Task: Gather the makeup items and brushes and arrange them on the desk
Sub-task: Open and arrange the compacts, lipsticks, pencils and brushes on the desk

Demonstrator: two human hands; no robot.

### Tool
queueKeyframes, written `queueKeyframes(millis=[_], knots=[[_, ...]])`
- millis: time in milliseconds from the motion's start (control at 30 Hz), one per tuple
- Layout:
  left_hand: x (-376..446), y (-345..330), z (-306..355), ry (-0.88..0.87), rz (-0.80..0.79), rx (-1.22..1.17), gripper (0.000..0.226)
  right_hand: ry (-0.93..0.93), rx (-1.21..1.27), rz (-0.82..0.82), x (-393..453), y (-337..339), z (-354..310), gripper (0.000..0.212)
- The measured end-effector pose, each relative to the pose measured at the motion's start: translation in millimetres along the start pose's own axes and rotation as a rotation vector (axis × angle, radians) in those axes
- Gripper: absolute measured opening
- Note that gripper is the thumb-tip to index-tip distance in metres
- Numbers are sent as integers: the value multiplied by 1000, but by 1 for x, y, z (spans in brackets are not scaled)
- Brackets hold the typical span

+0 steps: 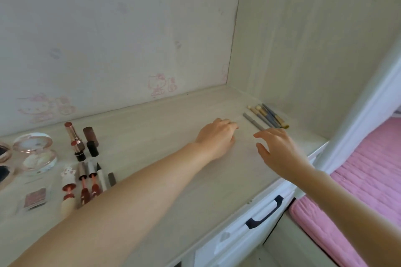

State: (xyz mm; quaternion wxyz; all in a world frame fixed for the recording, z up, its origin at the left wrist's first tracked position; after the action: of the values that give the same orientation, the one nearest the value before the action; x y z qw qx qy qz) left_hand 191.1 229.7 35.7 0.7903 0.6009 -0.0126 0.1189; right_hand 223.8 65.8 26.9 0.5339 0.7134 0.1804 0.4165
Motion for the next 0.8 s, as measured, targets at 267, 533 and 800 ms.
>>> queueKeyframes(millis=[267, 533, 800], knots=[[69, -31, 27, -109, -121, 53, 50, -248, -36, 8, 3, -4, 45, 37], [82, -43, 30, -193, -188, 144, 47, -311, -38, 48, 5, -16, 45, 26], [47, -23, 13, -198, -106, 128, 41, -283, 52, 67, -2, -13, 26, 22]])
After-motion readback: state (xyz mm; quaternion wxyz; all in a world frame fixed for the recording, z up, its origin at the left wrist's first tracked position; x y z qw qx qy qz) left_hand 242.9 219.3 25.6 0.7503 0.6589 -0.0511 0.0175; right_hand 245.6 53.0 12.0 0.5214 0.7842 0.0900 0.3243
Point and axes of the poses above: each hand's wrist, its own x-axis towards the middle knuckle, its own y-axis out of the back of the hand, z = x × y, the point moved 4 cm from there along x, towards the middle knuckle, and after that the axes turned 13 degrees about y, right-handed, at the moved point
